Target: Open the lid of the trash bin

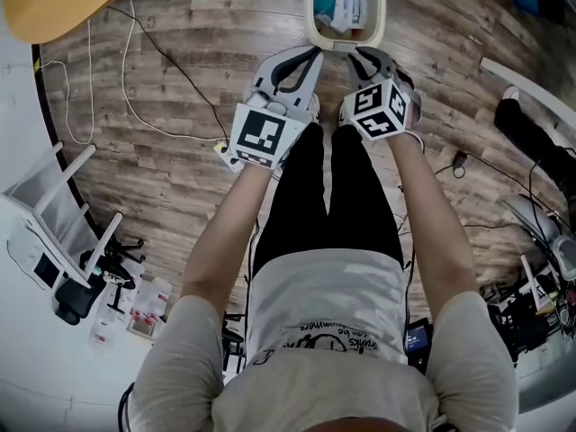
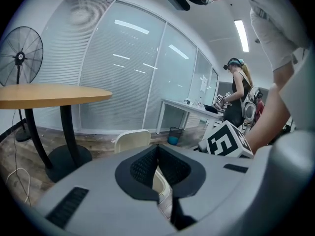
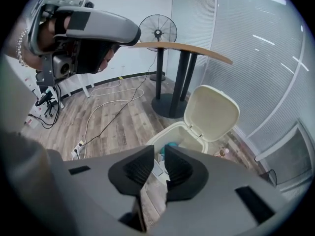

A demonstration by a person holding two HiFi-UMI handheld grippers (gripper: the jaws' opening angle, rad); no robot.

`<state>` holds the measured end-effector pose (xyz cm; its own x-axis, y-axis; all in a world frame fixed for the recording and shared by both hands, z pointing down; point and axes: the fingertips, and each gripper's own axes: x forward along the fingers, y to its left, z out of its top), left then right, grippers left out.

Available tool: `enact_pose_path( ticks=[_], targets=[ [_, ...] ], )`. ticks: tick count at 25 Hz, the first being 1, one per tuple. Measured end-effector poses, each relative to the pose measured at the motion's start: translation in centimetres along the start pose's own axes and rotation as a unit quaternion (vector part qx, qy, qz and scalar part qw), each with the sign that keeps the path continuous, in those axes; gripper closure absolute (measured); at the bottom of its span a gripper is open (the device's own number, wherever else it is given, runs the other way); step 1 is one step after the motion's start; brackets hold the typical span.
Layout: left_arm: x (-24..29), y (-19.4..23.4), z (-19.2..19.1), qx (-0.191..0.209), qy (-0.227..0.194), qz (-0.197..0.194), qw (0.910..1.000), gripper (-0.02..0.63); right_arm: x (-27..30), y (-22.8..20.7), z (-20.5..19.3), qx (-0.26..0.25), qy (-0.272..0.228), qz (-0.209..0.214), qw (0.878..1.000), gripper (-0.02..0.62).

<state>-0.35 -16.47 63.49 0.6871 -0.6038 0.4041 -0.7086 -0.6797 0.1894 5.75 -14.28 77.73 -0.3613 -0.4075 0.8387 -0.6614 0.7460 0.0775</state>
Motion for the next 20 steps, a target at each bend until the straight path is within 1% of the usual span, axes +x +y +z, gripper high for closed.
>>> enact_pose_path(
  ticks=[10, 20],
  targets=[
    [-3.8, -0.7, 7.0, 0.010, -0.030, 0.019, 0.9993, 0.586, -7.2, -1.5, 4.2, 0.047, -0.049, -0.020, 0.997, 0.534],
    [-7.4, -3.0, 13.6, 0.004, -0.062, 0.029, 0.9976, 0.586, -15.8, -3.4, 9.1, 0.083, -0.111, -0.045, 0.989, 0.543]
  ],
)
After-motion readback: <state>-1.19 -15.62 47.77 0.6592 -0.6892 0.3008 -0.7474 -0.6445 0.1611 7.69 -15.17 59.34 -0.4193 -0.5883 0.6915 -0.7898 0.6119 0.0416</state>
